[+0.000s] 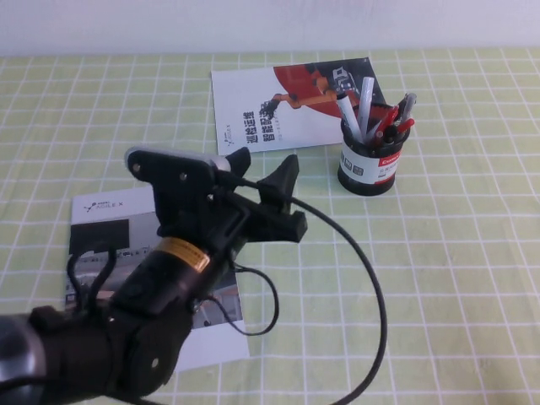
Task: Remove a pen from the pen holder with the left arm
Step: Pick up the pen from the pen holder
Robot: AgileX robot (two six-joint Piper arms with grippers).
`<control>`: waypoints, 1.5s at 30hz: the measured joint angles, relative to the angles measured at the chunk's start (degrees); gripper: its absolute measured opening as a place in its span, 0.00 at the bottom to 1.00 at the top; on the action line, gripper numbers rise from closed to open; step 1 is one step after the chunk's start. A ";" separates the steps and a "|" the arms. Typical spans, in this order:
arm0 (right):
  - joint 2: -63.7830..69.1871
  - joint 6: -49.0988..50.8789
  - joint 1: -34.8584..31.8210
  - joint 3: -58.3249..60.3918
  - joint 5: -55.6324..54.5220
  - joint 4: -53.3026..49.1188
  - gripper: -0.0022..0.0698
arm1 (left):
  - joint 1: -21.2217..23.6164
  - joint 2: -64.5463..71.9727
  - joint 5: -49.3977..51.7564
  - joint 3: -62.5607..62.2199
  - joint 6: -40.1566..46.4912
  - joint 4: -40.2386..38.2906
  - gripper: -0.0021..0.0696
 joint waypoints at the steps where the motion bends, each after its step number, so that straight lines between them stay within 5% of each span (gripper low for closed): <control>1: 0.00 0.00 0.00 0.00 0.00 0.00 0.01 | 0.00 0.91 0.00 -0.98 -0.47 0.14 0.63; 11: 0.00 0.00 0.00 0.00 0.00 0.00 0.01 | 0.54 11.30 5.71 -16.35 -1.90 3.14 0.65; 22: 0.00 0.00 0.00 0.00 0.00 0.00 0.01 | 5.68 22.17 12.14 -30.46 -15.82 10.71 0.65; 45: 0.00 0.00 0.00 0.00 0.00 0.00 0.01 | 8.59 34.16 18.35 -46.82 -22.94 16.49 0.66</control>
